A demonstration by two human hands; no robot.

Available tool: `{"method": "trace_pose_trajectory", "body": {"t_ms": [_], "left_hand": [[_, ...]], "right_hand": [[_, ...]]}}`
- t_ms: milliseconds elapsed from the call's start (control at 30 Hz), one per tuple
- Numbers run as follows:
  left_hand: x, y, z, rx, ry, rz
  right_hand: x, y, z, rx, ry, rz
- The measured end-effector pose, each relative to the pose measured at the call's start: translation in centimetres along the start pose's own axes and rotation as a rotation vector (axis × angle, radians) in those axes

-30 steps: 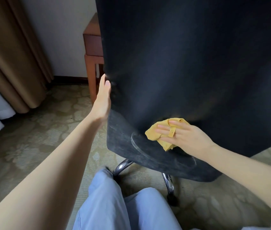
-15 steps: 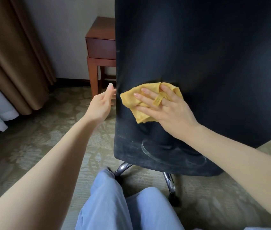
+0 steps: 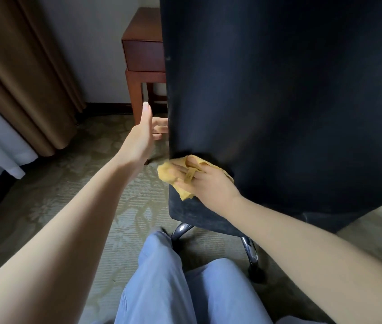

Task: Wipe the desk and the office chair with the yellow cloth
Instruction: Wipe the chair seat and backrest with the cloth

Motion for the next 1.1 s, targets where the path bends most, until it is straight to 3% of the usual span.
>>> {"method": "trace_pose_trajectory", "body": {"t_ms": [100,267,333,467,600,767,867,1100], "left_hand": [[-0.1,-1.0,-0.2,0.004,-0.065,-0.038],[-1.9,-1.9,-1.2,0.047,-0.161,-0.133],[-2.5,-2.0,-1.5,0.057,-0.189,-0.158],[-2.8,-1.8,-1.7,0.070,-0.198,-0.192],[-2.9,-1.3,-2.6,0.053,-0.180,-0.207],[-2.6,-1.3,-3.0,0.059,-0.156,-0.225],[-2.0,-1.2,-2.5,0.072,-0.109,-0.198],[-1.3,-1.4,-1.6,0.025,-0.097,-0.140]], "right_hand": [[-1.5,-1.0,-0.9,-0.015,-0.025,0.108],[-4.5,-0.5,-4.0,0.104,-0.224,-0.132],[-4.9,0.6,-5.3,0.081,-0.213,-0.062],[-5.3,2.8,-7.6,0.162,-0.137,-0.160],[-3.1,5.9,-8.8,0.075,-0.089,-0.114],[1.0,8.2,-9.0,0.046,0.108,-0.199],[2.5,8.1,-8.6,0.052,0.246,-0.263],[3.0,6.4,-5.1,0.061,0.316,-0.223]]}}
Point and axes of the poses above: each hand's wrist, its own z-axis towards the middle knuckle, its own x-axis out of the back of the hand, y = z × x, the point moved 3 cm from there along z, towards the middle knuckle, and after that the axes turned 10 degrees about z, right-handed, at the moved point
